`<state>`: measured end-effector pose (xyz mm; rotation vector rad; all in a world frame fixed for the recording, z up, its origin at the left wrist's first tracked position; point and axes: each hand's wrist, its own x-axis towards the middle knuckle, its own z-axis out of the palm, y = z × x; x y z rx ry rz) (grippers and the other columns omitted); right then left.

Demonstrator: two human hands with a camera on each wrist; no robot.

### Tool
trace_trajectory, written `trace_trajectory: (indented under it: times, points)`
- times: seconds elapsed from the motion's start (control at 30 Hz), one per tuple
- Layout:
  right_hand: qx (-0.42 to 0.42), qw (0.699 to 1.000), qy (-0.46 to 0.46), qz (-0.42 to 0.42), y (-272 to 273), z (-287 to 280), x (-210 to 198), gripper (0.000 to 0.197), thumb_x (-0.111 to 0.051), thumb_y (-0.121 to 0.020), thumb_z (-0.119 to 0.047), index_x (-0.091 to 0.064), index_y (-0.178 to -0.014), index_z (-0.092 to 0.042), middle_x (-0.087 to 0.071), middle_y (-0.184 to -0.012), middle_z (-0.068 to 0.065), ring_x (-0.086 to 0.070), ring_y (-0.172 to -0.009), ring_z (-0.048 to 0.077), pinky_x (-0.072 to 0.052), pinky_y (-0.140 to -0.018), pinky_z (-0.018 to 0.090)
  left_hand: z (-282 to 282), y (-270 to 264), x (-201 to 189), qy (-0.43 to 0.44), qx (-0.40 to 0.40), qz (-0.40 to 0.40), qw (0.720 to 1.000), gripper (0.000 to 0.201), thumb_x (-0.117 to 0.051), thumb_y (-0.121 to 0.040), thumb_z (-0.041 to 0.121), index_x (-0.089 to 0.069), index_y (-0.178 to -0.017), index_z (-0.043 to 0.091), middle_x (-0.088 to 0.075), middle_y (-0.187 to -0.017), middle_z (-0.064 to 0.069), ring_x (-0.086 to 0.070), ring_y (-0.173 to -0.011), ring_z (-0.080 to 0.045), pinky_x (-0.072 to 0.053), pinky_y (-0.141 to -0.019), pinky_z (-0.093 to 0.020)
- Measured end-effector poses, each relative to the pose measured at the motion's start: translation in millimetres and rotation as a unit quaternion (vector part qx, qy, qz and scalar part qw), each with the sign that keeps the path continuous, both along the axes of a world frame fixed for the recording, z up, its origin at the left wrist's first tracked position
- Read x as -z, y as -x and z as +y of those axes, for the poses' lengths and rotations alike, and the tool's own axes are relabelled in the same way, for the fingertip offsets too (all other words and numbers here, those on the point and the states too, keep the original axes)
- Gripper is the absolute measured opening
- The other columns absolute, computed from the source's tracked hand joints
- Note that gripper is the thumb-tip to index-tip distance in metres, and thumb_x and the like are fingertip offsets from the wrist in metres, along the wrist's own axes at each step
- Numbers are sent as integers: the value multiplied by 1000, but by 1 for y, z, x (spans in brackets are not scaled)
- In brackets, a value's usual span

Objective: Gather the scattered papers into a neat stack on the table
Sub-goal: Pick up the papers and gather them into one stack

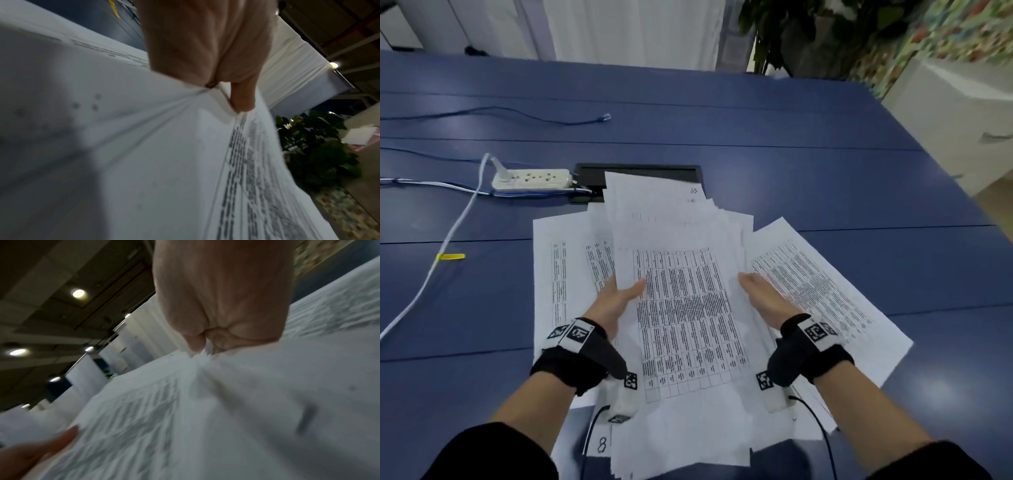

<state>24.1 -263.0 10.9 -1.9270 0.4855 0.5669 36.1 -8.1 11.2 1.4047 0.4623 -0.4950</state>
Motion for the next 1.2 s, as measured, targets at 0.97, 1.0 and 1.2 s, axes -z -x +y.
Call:
trace_trajectory:
  times: [0.97,1.0,1.2]
  points:
    - [73,955,286,14,18,-93,16,54,-42,-96,-30,-32,-135,6,-33,-140,25,-32,-129,40,-31,-104,44,-56,13,42,-122,50,-8,991,67,-68,-81,14,-34,-139,8,-46,-141,-9,-44,-129,-30,-34,-109,-47]
    - [77,952,296,7,20,-96,15,47,-42,-96,-24,-36,-132,6,-37,-137,26,-36,-127,40,-33,-103,43,-56,12,46,-132,56,-8,990,74,-69,-79,19,-31,-142,10,-41,-145,-9,-41,-132,-30,-32,-110,-50]
    - [51,965,255,-31,28,-82,21,26,-37,-94,-3,-46,-115,9,-55,-113,23,-54,-106,38,-42,-79,34,-74,16,48,-143,75,-26,986,69,-65,-83,13,-28,-141,8,-43,-142,-11,-44,-129,-31,-36,-108,-48]
